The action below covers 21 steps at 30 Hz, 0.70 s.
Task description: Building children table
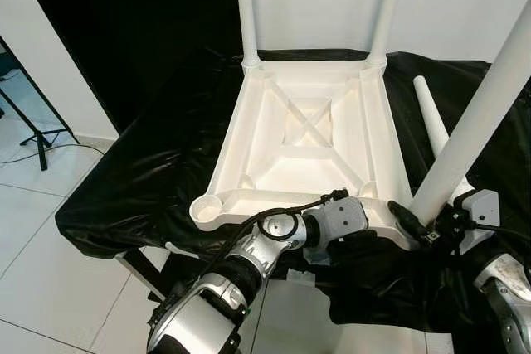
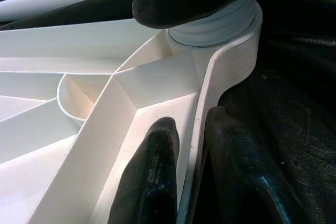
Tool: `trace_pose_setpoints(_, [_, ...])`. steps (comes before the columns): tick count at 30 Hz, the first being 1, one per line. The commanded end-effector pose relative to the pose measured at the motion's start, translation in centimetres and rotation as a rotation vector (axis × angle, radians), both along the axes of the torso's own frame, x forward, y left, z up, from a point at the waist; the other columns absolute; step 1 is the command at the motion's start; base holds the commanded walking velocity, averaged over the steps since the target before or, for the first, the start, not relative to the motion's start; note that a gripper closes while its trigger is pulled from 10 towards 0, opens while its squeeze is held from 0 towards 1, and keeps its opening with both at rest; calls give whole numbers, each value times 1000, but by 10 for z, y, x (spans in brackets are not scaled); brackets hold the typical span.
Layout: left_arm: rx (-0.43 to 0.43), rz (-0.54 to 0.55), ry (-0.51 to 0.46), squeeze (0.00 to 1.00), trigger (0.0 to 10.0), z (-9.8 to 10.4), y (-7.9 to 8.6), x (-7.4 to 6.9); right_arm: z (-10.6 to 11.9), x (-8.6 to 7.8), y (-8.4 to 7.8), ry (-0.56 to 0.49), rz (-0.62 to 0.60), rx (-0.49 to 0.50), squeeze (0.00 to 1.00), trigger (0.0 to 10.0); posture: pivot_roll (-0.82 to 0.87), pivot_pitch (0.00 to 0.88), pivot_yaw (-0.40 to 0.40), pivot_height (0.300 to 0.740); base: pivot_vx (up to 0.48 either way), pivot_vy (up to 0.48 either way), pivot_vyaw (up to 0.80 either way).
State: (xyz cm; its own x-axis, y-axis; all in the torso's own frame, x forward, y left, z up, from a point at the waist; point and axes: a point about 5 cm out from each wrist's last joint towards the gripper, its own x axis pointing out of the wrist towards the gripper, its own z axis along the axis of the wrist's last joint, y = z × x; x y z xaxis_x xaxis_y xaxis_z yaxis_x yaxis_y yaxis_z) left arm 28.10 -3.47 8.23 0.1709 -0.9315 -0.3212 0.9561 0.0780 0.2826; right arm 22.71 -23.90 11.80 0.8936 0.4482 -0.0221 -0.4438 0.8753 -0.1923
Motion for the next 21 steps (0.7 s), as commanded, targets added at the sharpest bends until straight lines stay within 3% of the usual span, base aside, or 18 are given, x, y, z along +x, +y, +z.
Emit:
trace_pose_setpoints(1, [130,20,114,0,10000,-34,17,-11,-11,-3,-1,66,6,-21,0,0,56,0,37,740,0,0,0])
trace_pose_setpoints(3, [130,20,113,0,10000,-34,17,-11,-12,-2,-1,71,-4,-6,0,0,56,0,37,740,0,0,0])
trace_pose_setpoints(4, [130,22,113,0,10000,-34,18,-11,-16,-4,3,53,-100,46,0,0,62,0,31,740,0,0,0])
trace_pose_setpoints(6, [130,22,113,0,10000,-34,18,-11,-16,-4,3,53,-100,46,0,0,62,0,31,740,0,0,0])
trace_pose_setpoints(7, [130,23,112,0,10000,-34,18,-10,-18,-5,7,34,-187,80,0,0,62,0,31,740,0,0,0])
trace_pose_setpoints(9, [130,23,112,0,10000,-34,18,-10,-18,-5,7,34,-187,80,0,0,62,0,31,740,0,0,0])
trace_pose_setpoints(11, [125,39,111,0,10000,-33,18,-8,-26,-11,22,-40,-476,142,0,0,81,0,19,740,0,0,0])
trace_pose_setpoints(12, [125,39,111,0,10000,-33,18,-8,-26,-11,22,-40,-476,142,0,0,81,0,19,740,0,0,0])
trace_pose_setpoints(13, [125,47,109,0,10000,-33,20,-7,-28,-14,28,-53,-561,185,0,0,83,0,19,740,0,0,0])
trace_pose_setpoints(17, [135,51,105,0,10000,-33,25,-5,-32,-14,29,-49,-641,232,0,0,88,0,27,740,0,0,0])
trace_pose_setpoints(21, [139,49,104,0,10000,-34,26,-5,-30,-12,38,-51,-586,234,0,0,92,0,27,740,0,0,0])
